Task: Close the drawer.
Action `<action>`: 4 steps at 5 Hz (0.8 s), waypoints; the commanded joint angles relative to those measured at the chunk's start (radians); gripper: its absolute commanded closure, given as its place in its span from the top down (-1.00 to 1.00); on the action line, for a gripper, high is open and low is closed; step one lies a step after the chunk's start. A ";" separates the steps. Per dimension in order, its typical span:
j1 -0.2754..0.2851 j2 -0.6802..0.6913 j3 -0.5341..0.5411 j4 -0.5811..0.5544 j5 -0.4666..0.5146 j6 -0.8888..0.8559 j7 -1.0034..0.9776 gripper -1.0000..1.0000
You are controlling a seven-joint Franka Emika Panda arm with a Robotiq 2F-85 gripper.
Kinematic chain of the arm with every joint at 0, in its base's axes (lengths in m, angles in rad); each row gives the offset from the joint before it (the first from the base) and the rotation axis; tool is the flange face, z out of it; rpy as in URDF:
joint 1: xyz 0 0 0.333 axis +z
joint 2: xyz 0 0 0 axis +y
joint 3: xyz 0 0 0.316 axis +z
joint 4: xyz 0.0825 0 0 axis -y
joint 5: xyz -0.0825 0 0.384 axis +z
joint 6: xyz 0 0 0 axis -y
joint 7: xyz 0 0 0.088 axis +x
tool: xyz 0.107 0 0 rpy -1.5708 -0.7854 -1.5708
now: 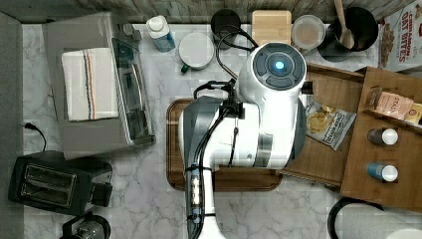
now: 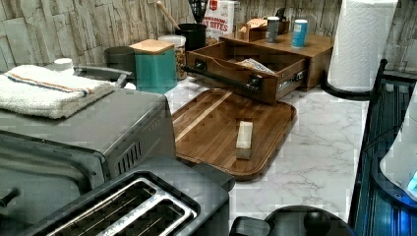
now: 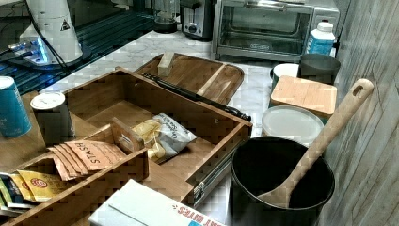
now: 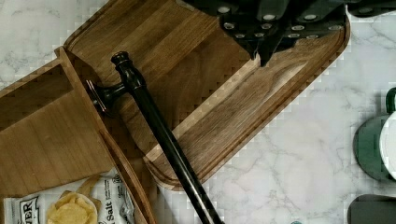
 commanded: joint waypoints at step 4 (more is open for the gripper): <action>-0.007 0.150 0.007 0.034 -0.105 0.066 -0.269 -1.00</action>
